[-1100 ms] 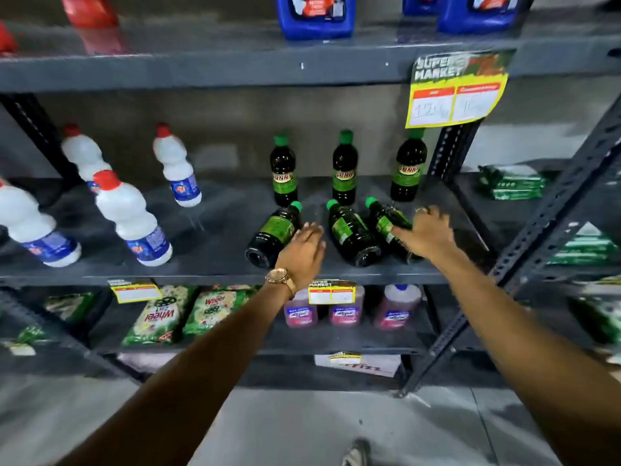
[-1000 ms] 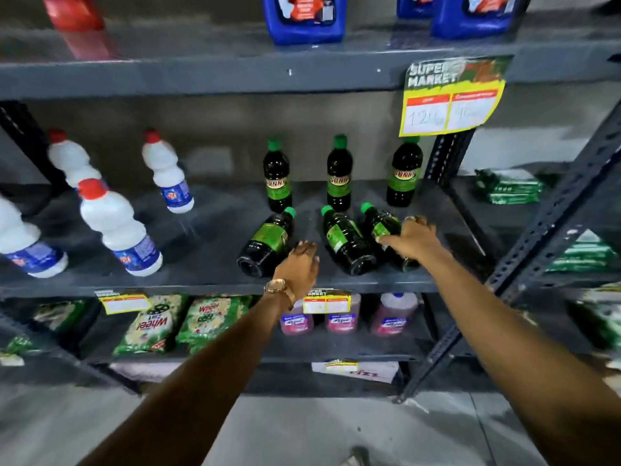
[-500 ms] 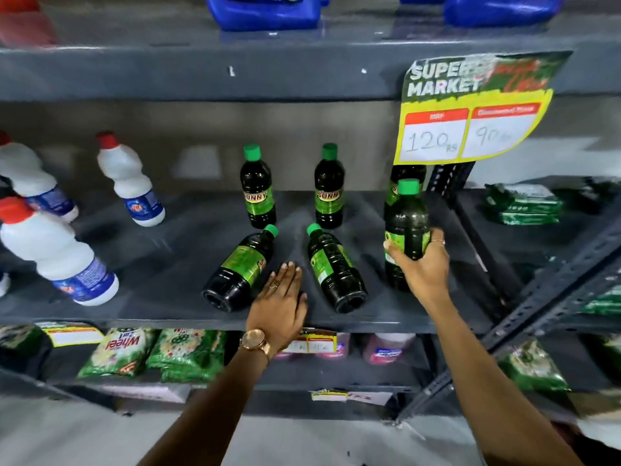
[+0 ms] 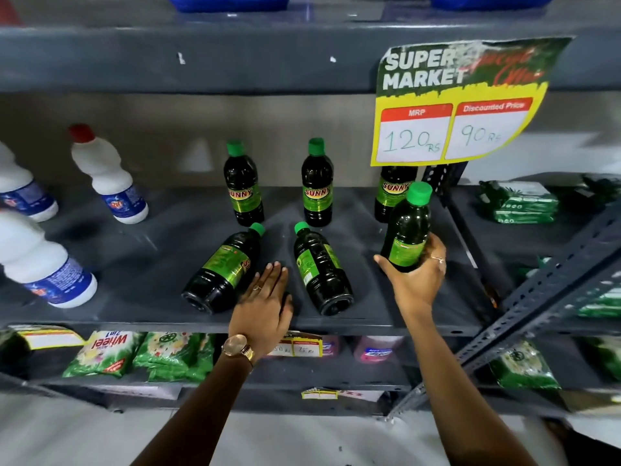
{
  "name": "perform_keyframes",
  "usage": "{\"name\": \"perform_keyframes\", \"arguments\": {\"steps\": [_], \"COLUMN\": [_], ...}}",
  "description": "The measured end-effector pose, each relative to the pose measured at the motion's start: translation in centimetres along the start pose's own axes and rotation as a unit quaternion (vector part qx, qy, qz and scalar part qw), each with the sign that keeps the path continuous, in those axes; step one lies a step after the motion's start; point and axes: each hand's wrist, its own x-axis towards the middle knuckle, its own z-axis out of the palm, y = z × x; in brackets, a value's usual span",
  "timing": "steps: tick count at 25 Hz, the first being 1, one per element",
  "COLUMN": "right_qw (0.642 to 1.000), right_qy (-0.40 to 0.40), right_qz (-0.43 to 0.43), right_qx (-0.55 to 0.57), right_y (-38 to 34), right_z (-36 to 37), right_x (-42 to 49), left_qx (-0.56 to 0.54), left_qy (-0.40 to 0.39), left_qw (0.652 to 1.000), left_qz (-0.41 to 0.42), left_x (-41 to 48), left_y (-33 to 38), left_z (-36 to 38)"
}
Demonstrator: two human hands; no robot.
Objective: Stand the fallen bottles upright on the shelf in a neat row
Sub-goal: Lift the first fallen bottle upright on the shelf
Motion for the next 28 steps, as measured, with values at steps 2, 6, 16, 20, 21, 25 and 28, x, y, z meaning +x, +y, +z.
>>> {"name": "perform_keyframes", "arguments": {"steps": [2, 6, 16, 20, 21, 25, 28], "right_qw": [1.0, 0.998, 0.997, 0.998, 0.998, 0.998, 0.998], "right_qy": [0.02, -0.051, -0.053, -0.012, -0.013, -0.007, 0.015], "right_qz": [0.014, 0.018, -0.032, 0.002, 0.006, 0.005, -0.008], "right_qx": [-0.02, 0.021, -0.041, -0.056, -0.059, -0.063, -0.067], "right_y": [-0.5, 0.7, 1.2, 0.7, 0.5, 0.7, 1.3], "right_z": [0.7, 0.1, -1.2, -0.5, -0.4, -1.3, -2.8], "right_x": [0.2, 0.1, -1.0, -0.6, -0.6, -1.5, -4.1], "left_qx": [0.0, 0.002, -0.014, -0.022, -0.024, -0.031, -0.034], "left_qy": [0.0, -0.005, -0.022, -0.019, -0.02, -0.011, -0.015], "left_qw": [1.0, 1.0, 1.0, 1.0, 1.0, 0.999, 0.999], "left_qz": [-0.002, -0.005, -0.012, -0.007, -0.006, -0.005, -0.003], "left_x": [0.0, -0.1, 0.0, 0.0, -0.1, -0.2, -0.2], "left_y": [0.0, 0.0, 0.1, 0.1, 0.1, 0.2, 0.4], "left_z": [0.0, 0.0, -0.1, -0.2, -0.3, -0.5, -0.7]}}
